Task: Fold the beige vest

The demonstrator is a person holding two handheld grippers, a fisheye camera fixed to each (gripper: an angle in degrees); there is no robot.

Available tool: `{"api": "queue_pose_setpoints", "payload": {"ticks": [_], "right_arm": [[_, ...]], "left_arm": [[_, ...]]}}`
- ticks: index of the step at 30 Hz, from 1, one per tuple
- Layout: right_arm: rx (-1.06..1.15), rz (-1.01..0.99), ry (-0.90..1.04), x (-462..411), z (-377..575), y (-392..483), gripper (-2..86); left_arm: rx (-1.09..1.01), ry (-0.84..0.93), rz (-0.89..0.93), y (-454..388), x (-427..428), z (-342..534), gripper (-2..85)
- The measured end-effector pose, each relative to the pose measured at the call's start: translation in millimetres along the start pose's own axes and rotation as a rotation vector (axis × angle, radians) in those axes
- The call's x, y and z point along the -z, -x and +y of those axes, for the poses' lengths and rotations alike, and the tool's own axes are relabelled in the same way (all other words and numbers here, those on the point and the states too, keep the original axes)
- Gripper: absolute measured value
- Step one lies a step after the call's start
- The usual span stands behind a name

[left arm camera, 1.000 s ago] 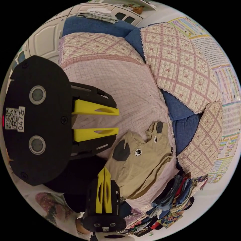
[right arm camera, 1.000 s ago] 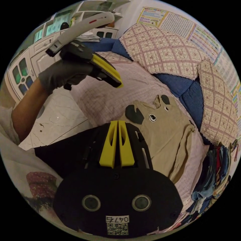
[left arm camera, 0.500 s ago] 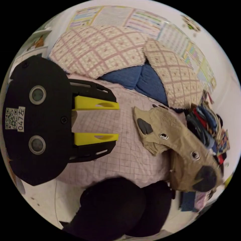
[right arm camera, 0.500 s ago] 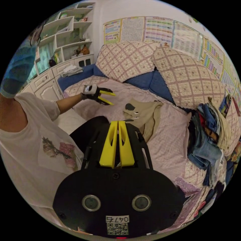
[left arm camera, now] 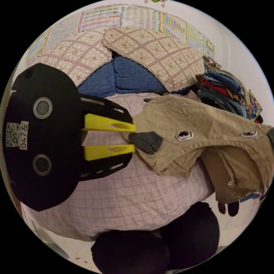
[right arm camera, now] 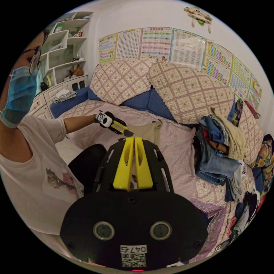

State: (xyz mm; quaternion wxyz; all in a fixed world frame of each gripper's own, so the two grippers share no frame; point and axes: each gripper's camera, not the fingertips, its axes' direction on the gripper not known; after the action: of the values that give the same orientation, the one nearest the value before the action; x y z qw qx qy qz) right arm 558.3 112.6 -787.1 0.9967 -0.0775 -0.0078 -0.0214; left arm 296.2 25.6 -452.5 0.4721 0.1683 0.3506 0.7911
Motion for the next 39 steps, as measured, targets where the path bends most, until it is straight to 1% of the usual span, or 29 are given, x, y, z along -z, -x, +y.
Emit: {"api": "queue_pose_setpoints", "payload": {"ticks": [2,4,7,9,10,12,14,15,16,17,18,19,20,21,23,24,26,27,29,31,33,34,36,37,39], "right_arm": [[0.005,0.037,-0.016,14.3,-6.3,-3.7,-0.7],[0.014,0.082,-0.027,28.8,-9.7,-4.2,-0.7],[0.029,0.180,-0.065,63.5,-10.3,-2.5,-0.8],[0.036,0.213,-0.104,87.6,-9.8,-0.6,-0.8],[0.049,0.220,-0.139,102.7,-11.0,1.6,-0.8],[0.086,0.241,-0.187,118.2,-18.4,6.4,-0.9],[0.182,0.297,-0.180,112.0,-42.8,11.1,-0.9],[0.201,0.301,-0.171,105.2,-51.4,9.2,-0.9],[0.230,0.282,-0.155,86.5,-71.0,0.8,-0.9],[0.246,0.246,-0.132,61.9,-93.9,-12.8,-0.8],[0.252,0.230,-0.117,47.8,-106.3,-20.8,-0.8],[0.251,0.214,-0.090,17.8,-132.5,-38.5,-0.8],[0.246,0.218,-0.085,-11.3,-158.2,-55.6,-0.7],[0.249,0.215,-0.089,-24.4,-170.4,-63.2,-0.7],[0.215,0.211,-0.091,-60.6,-212.1,-88.7,-0.7],[0.210,0.210,-0.108,-63.3,-219.0,-92.1,-0.6],[0.215,0.216,-0.192,-59.5,-231.4,-96.6,-0.6],[0.226,0.211,-0.205,-57.8,-231.4,-96.3,-0.6],[0.324,0.191,-0.221,-59.1,-219.7,-91.5,-0.5],[0.424,0.181,-0.181,-73.9,-203.9,-86.7,-0.5],[0.479,0.160,-0.097,-97.7,-186.9,-84.0,-0.5],[0.514,0.142,-0.045,-115.8,-172.5,-81.5,-0.5],[0.557,0.113,0.028,-146.0,-146.8,-77.8,-0.5],[0.574,0.094,0.083,-169.1,-128.5,-76.7,-0.5],[0.582,0.057,0.169,-207.3,-99.9,-77.6,-0.5]], "left_arm": [[0.031,-0.006,-0.017,-7.9,12.5,4.9,1.2],[0.087,-0.026,-0.060,-17.0,38.3,16.5,0.2],[0.284,-0.110,-0.153,-29.1,120.4,62.5,-0.4],[0.472,-0.165,-0.244,-46.4,216.4,109.9,-0.6],[0.521,-0.167,-0.260,-51.2,243.3,120.6,-0.6],[0.693,-0.169,-0.292,-69.2,354.0,155.3,-0.7],[0.750,-0.192,-0.314,-78.7,420.4,173.3,-0.7],[0.759,-0.171,-0.334,-76.1,443.3,181.0,-0.7],[0.763,-0.140,-0.351,-71.6,448.2,183.8,-0.7],[0.771,-0.048,-0.391,-56.7,446.1,188.7,-0.7],[0.779,0.057,-0.425,-35.4,431.3,194.1,-0.7],[0.783,0.110,-0.436,-23.0,420.4,197.4,-0.7],[0.782,0.206,-0.458,3.1,396.3,205.2,-0.7],[0.781,0.276,-0.466,30.4,374.5,215.0,-0.7],[0.799,0.294,-0.497,62.7,365.4,230.2,-0.7],[0.829,0.272,-0.536,76.0,376.9,238.3,-0.6],[0.840,0.237,-0.610,81.1,406.8,244.3,-0.6],[0.826,0.230,-0.647,76.7,425.2,246.7,-0.6],[0.766,0.269,-0.643,64.8,437.5,249.6,-0.6],[0.700,0.335,-0.553,50.6,429.5,254.3,-0.6],[0.650,0.386,-0.366,30.5,399.0,263.6,-0.6],[0.645,0.398,-0.319,25.0,388.9,266.5,-0.6],[0.638,0.441,-0.143,-1.7,340.3,277.2,-0.6],[0.633,0.451,-0.100,-9.4,326.3,279.0,-0.6],[0.621,0.487,0.058,-39.2,266.5,283.4,-0.6]]}}
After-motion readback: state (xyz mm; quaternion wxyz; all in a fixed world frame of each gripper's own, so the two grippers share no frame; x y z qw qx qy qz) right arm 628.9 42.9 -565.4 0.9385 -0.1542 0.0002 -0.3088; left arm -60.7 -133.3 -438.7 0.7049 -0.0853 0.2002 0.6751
